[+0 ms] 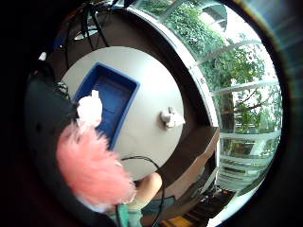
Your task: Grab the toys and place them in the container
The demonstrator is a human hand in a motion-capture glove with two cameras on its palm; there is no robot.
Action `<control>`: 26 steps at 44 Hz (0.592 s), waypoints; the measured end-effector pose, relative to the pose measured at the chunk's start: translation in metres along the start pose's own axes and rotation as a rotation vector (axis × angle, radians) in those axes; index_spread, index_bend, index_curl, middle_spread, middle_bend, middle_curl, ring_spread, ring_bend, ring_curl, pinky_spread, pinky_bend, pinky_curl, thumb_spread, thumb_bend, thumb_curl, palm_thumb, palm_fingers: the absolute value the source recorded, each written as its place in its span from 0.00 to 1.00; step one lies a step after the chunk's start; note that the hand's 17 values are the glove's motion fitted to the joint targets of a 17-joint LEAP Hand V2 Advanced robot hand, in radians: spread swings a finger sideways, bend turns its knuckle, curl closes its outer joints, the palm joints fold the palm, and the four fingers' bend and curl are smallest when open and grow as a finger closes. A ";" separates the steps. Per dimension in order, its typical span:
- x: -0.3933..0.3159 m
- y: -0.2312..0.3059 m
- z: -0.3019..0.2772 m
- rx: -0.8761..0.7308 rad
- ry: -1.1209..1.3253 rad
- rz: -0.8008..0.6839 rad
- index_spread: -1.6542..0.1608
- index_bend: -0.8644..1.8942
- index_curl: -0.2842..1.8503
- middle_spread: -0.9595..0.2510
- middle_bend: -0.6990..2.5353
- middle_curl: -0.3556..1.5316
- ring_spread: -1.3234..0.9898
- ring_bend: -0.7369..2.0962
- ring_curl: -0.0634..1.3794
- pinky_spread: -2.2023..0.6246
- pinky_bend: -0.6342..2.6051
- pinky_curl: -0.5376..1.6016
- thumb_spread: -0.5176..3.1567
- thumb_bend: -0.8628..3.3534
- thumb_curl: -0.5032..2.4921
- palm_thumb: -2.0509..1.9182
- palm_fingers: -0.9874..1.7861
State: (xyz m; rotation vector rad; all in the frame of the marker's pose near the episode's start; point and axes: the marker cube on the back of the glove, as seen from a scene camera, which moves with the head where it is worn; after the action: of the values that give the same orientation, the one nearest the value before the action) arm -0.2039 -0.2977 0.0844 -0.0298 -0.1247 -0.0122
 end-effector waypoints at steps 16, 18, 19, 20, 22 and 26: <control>-0.018 -0.018 0.034 -0.117 0.043 0.121 0.74 0.54 0.63 0.59 0.52 0.64 0.39 0.69 0.62 0.69 0.53 0.54 0.30 0.20 0.55 0.68 0.42; -0.014 -0.019 0.038 -0.134 0.068 0.145 0.74 0.53 0.63 0.58 0.50 0.64 0.39 0.70 0.62 0.70 0.54 0.54 0.32 0.20 0.55 0.68 0.41; -0.012 -0.019 0.040 -0.152 0.079 0.157 0.74 0.53 0.62 0.60 0.40 0.58 0.39 0.71 0.62 0.70 0.56 0.54 0.34 0.20 0.54 0.68 0.35; -0.010 -0.019 0.043 -0.176 0.086 0.168 0.74 0.51 0.61 0.58 0.48 0.63 0.39 0.68 0.61 0.70 0.54 0.53 0.34 0.20 0.54 0.67 0.39; -0.007 -0.019 0.050 -0.225 0.078 0.180 0.75 0.48 0.59 0.58 0.48 0.62 0.40 0.67 0.60 0.71 0.53 0.52 0.37 0.20 0.53 0.66 0.35; -0.002 -0.016 0.056 -0.272 0.008 0.164 0.77 0.40 0.55 0.63 0.43 0.59 0.42 0.61 0.57 0.74 0.54 0.51 0.41 0.20 0.50 0.64 0.25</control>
State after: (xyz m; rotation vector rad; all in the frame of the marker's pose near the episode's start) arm -0.2131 -0.3116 0.1404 -0.3110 -0.1114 0.1344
